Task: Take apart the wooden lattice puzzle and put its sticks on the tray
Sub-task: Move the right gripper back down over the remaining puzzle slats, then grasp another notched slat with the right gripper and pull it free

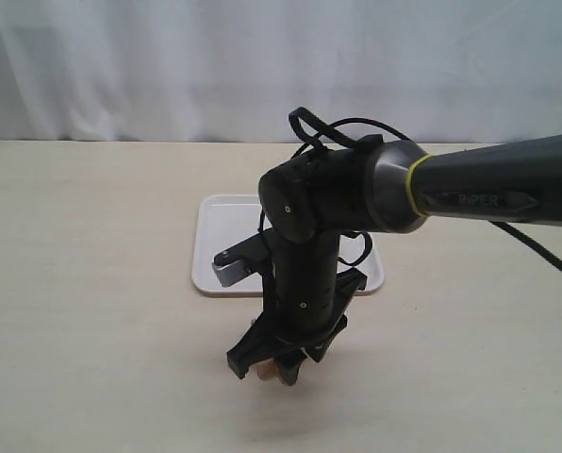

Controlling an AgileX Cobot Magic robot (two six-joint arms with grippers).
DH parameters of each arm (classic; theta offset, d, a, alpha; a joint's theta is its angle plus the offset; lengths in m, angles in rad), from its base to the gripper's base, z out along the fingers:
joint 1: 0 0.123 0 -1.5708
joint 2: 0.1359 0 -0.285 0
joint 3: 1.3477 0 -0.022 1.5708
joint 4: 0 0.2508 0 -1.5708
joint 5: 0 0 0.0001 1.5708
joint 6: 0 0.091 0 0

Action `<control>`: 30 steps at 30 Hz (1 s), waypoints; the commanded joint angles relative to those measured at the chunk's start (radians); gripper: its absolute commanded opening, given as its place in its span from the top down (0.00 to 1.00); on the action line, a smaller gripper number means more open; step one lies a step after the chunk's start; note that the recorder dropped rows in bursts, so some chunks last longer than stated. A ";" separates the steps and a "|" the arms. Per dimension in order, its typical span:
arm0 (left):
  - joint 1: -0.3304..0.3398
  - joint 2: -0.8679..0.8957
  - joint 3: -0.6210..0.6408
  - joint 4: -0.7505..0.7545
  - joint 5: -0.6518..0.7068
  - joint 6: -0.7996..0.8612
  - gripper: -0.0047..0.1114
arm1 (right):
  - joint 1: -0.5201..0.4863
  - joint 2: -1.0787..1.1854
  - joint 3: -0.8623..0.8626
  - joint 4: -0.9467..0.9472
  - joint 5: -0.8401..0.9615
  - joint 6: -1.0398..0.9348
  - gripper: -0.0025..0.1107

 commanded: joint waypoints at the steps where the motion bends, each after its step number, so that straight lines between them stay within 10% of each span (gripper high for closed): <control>1: 0.001 0.000 0.002 -0.001 -0.012 -0.003 0.96 | 0.001 -0.013 0.006 0.034 -0.020 -0.049 0.62; 30: 0.001 0.000 0.002 -0.001 -0.012 -0.003 0.96 | 0.001 -0.011 0.097 0.083 -0.155 -0.007 0.62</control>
